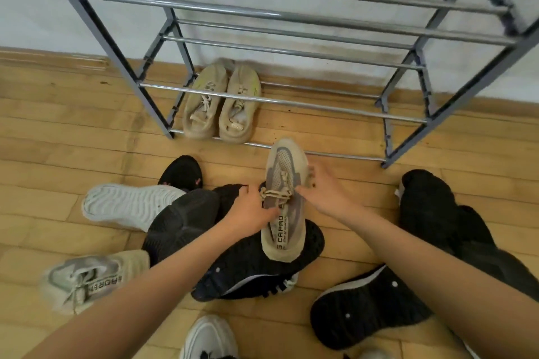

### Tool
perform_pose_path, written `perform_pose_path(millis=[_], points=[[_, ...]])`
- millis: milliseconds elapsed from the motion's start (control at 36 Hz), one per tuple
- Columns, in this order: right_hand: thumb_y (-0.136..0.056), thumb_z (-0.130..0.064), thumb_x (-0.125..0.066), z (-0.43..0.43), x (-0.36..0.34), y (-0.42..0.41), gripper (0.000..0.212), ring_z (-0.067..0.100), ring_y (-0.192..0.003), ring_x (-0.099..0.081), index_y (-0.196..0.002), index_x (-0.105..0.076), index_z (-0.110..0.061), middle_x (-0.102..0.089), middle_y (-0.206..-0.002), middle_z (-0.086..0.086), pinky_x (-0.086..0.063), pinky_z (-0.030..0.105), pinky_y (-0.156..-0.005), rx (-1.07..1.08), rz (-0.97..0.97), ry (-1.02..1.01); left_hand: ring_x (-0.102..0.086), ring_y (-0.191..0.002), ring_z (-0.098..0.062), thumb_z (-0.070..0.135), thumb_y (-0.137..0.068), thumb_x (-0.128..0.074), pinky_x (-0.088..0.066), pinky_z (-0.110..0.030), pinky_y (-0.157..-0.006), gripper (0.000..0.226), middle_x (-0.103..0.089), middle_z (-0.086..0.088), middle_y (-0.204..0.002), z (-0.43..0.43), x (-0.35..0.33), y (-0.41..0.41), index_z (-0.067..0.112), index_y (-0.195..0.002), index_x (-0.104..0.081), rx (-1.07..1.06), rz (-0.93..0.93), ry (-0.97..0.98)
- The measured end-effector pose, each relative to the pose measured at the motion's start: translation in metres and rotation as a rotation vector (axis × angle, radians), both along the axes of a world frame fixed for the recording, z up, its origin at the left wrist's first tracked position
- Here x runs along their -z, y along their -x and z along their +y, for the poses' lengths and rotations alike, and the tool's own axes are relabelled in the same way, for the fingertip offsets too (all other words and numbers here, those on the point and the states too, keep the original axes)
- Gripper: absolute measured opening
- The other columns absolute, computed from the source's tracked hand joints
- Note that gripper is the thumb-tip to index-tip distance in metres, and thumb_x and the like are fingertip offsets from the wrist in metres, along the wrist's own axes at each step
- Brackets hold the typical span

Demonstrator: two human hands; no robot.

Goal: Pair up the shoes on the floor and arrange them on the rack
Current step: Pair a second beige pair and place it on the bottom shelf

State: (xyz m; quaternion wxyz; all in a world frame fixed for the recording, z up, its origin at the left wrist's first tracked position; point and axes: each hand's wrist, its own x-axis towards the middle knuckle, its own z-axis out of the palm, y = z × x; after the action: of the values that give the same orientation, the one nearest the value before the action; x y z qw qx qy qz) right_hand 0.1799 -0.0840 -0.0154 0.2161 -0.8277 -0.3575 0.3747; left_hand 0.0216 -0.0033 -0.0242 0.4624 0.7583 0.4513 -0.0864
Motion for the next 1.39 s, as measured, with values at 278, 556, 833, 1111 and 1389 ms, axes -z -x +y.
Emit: perform_pose_path(millis=[278, 556, 833, 1111, 1389], points=[[-0.086, -0.023, -0.065, -0.055, 0.001, 0.021, 0.057, 0.02, -0.097, -0.062, -0.135, -0.036, -0.022, -0.059, -0.11, 0.004, -0.059, 0.038, -0.073, 0.132, 0.31, 0.026, -0.063, -0.097, -0.018, 0.006, -0.089, -0.057, -0.06, -0.039, -0.074, 0.034, -0.062, -0.003, -0.11, -0.031, -0.001, 0.009, 0.026, -0.114, -0.046, -0.247, -0.238, 0.27], [-0.084, -0.013, -0.065, -0.092, -0.007, -0.018, 0.056, 0.013, -0.088, -0.059, -0.13, -0.034, -0.022, -0.056, -0.099, 0.001, -0.055, 0.03, -0.065, 0.259, 0.313, -0.041, -0.062, -0.105, -0.022, 0.005, -0.092, -0.053, -0.058, -0.045, -0.08, 0.041, -0.059, -0.005, -0.121, -0.064, -0.008, -0.033, 0.02, -0.129, -0.043, -0.157, -0.344, 0.278], [-0.084, -0.014, -0.064, -0.12, 0.013, -0.05, 0.057, 0.023, -0.095, -0.061, -0.131, -0.033, -0.018, -0.057, -0.106, 0.003, -0.056, 0.035, -0.066, 0.36, 0.258, 0.065, -0.055, -0.112, -0.026, 0.014, -0.088, -0.058, -0.048, -0.039, -0.094, 0.043, -0.062, -0.009, -0.12, -0.073, 0.009, -0.075, 0.015, -0.13, -0.05, 0.325, -0.133, -0.2], [-0.09, -0.025, -0.059, -0.116, 0.029, -0.051, 0.04, 0.03, -0.11, -0.056, -0.122, -0.048, -0.005, -0.059, -0.119, 0.014, -0.048, 0.036, -0.087, 0.18, 0.018, 0.204, -0.023, -0.137, -0.028, 0.037, -0.081, -0.068, -0.022, -0.04, -0.114, 0.077, -0.028, -0.007, -0.149, -0.033, 0.025, -0.03, 0.013, -0.144, -0.03, 0.226, 0.009, -0.424], [-0.09, -0.023, -0.056, -0.058, 0.014, -0.017, 0.053, 0.026, -0.133, -0.031, -0.139, -0.037, -0.014, -0.036, -0.143, 0.01, -0.029, 0.035, -0.107, -0.079, -0.17, -0.07, -0.02, -0.14, -0.028, 0.036, -0.081, -0.069, -0.022, -0.04, -0.114, 0.078, -0.022, -0.006, -0.152, -0.013, 0.023, -0.021, 0.018, -0.146, -0.028, 0.226, 0.063, -0.319]])
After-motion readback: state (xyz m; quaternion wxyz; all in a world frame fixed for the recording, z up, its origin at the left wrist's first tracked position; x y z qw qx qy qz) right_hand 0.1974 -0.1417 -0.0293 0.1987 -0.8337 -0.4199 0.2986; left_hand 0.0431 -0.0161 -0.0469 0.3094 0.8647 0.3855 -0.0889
